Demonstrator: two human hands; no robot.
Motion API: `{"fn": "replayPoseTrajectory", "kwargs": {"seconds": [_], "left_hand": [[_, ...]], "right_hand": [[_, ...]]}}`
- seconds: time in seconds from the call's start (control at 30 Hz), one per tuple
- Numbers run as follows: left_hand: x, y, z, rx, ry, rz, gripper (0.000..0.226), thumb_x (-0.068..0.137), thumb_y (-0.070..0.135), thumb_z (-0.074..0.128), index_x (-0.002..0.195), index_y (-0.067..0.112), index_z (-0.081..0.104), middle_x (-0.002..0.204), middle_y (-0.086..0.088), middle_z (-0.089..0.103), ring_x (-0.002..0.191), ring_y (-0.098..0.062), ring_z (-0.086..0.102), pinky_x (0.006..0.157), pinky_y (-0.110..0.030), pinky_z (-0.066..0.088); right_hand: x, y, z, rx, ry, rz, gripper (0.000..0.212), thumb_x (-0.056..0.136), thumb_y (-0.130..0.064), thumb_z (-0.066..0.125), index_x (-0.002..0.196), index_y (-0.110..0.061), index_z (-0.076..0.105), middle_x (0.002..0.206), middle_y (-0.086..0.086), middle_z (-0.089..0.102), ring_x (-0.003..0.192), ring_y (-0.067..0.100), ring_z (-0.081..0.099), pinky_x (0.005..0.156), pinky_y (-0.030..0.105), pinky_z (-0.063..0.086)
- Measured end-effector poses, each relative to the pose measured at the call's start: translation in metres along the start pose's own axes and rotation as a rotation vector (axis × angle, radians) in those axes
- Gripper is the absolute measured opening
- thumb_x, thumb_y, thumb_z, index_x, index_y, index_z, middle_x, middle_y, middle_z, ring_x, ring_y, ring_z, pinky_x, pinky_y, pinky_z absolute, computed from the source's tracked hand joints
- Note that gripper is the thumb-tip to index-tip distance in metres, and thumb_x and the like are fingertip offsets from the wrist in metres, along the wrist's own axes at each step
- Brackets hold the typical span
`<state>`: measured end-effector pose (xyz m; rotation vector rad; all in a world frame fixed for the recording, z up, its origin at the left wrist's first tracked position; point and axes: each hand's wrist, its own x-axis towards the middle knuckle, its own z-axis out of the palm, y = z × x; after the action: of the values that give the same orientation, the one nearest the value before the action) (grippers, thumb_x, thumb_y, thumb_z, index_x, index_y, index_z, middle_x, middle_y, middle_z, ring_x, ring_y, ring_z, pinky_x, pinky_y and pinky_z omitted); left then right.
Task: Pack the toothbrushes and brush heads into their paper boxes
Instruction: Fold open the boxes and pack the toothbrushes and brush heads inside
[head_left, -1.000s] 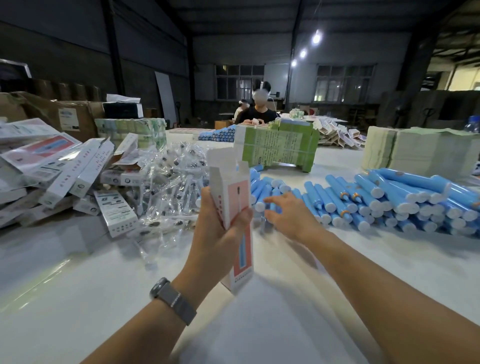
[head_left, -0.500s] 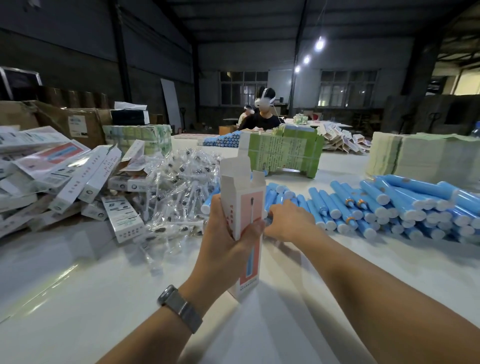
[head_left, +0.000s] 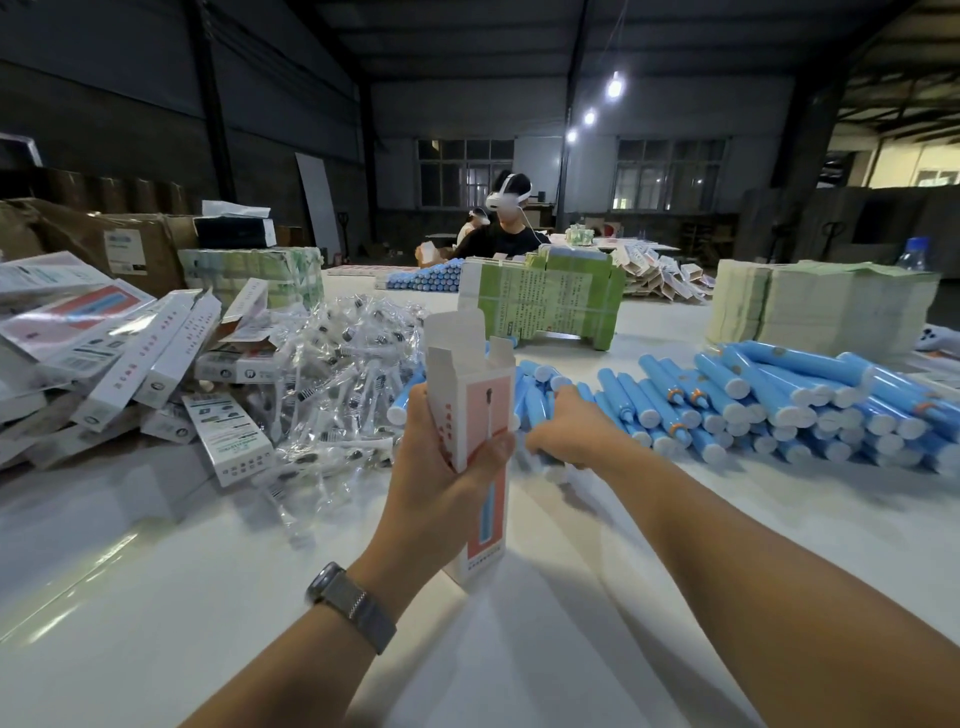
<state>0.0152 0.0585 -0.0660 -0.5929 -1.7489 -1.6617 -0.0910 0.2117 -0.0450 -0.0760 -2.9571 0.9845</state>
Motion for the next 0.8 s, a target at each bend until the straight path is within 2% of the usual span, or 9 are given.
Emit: {"fn": "replayPoseTrajectory", "kwargs": {"seconds": [0.1, 0.2, 0.3, 0.4, 0.47, 0.53, 0.6, 0.7, 0.8], "left_hand": [[0.001, -0.001, -0.001, 0.002, -0.005, 0.011, 0.044, 0.079, 0.020, 0.073, 0.092, 0.053, 0.046, 0.088, 0.023, 0.064, 0.080, 0.001, 0.063, 0.066, -0.015, 0.053], [0.001, 0.000, -0.002, 0.005, -0.024, 0.011, 0.044, 0.081, 0.021, 0.072, 0.095, 0.054, 0.047, 0.088, 0.025, 0.063, 0.081, 0.003, 0.063, 0.068, -0.015, 0.053], [0.001, 0.001, -0.003, -0.020, -0.052, -0.001, 0.045, 0.082, 0.020, 0.071, 0.098, 0.055, 0.049, 0.088, 0.022, 0.063, 0.081, 0.001, 0.064, 0.068, -0.016, 0.054], [0.000, 0.002, -0.004, -0.032, -0.072, -0.002, 0.041, 0.082, 0.018, 0.073, 0.107, 0.041, 0.050, 0.087, 0.019, 0.063, 0.079, 0.000, 0.064, 0.068, -0.017, 0.054], [0.000, 0.003, -0.004, -0.030, -0.090, 0.001, 0.040, 0.081, 0.017, 0.073, 0.105, 0.040, 0.049, 0.084, 0.019, 0.062, 0.076, 0.000, 0.063, 0.066, -0.018, 0.054], [-0.001, 0.005, -0.004, -0.024, -0.105, 0.003, 0.042, 0.081, 0.017, 0.073, 0.099, 0.047, 0.049, 0.083, 0.021, 0.062, 0.074, 0.001, 0.062, 0.065, -0.018, 0.054], [0.000, 0.006, -0.003, -0.018, -0.111, 0.014, 0.045, 0.081, 0.014, 0.072, 0.099, 0.049, 0.050, 0.084, 0.022, 0.063, 0.075, 0.001, 0.063, 0.065, -0.017, 0.053], [-0.001, 0.005, -0.003, -0.019, -0.109, 0.005, 0.046, 0.081, 0.014, 0.072, 0.100, 0.050, 0.050, 0.084, 0.021, 0.063, 0.075, 0.000, 0.063, 0.064, -0.017, 0.054], [0.000, 0.003, -0.004, -0.054, -0.086, -0.032, 0.041, 0.080, 0.014, 0.072, 0.106, 0.036, 0.049, 0.080, 0.019, 0.061, 0.073, 0.001, 0.061, 0.064, -0.016, 0.052]], "right_hand": [[-0.015, -0.004, -0.012, 0.522, 0.037, -0.076, 0.066, 0.081, -0.011, 0.062, 0.141, -0.017, 0.036, 0.095, 0.008, 0.058, 0.066, 0.019, 0.052, 0.047, 0.026, 0.039], [-0.042, -0.018, -0.031, 0.760, 0.123, -0.242, 0.046, 0.087, -0.016, 0.057, 0.132, -0.016, 0.048, 0.085, 0.000, 0.055, 0.059, 0.013, 0.051, 0.042, 0.019, 0.039], [-0.067, -0.038, -0.054, 1.019, 0.181, -0.313, 0.034, 0.091, -0.025, 0.058, 0.124, -0.018, 0.054, 0.091, 0.000, 0.061, 0.065, 0.011, 0.060, 0.051, 0.025, 0.048], [-0.088, -0.052, -0.067, 1.203, 0.113, -0.429, 0.046, 0.090, -0.019, 0.064, 0.134, -0.018, 0.050, 0.101, 0.002, 0.066, 0.082, 0.013, 0.068, 0.065, 0.032, 0.057], [-0.099, -0.056, -0.072, 1.249, 0.034, -0.540, 0.058, 0.087, -0.013, 0.063, 0.141, -0.022, 0.044, 0.099, 0.000, 0.068, 0.088, 0.019, 0.068, 0.072, 0.034, 0.057], [-0.108, -0.059, -0.078, 1.298, 0.011, -0.649, 0.049, 0.079, -0.011, 0.061, 0.127, -0.019, 0.054, 0.080, -0.005, 0.068, 0.072, 0.014, 0.061, 0.061, 0.028, 0.050], [-0.113, -0.060, -0.082, 1.280, 0.065, -0.734, 0.035, 0.075, -0.012, 0.059, 0.109, -0.021, 0.057, 0.069, -0.011, 0.063, 0.063, 0.011, 0.055, 0.052, 0.026, 0.044], [-0.119, -0.063, -0.078, 0.941, 0.209, -0.785, 0.039, 0.085, -0.010, 0.063, 0.117, -0.026, 0.048, 0.088, -0.010, 0.063, 0.067, 0.009, 0.061, 0.055, 0.021, 0.049], [-0.117, -0.065, -0.072, 0.614, 0.297, -0.772, 0.044, 0.089, -0.012, 0.065, 0.122, -0.025, 0.038, 0.100, -0.003, 0.057, 0.076, 0.015, 0.064, 0.069, 0.029, 0.058]]}}
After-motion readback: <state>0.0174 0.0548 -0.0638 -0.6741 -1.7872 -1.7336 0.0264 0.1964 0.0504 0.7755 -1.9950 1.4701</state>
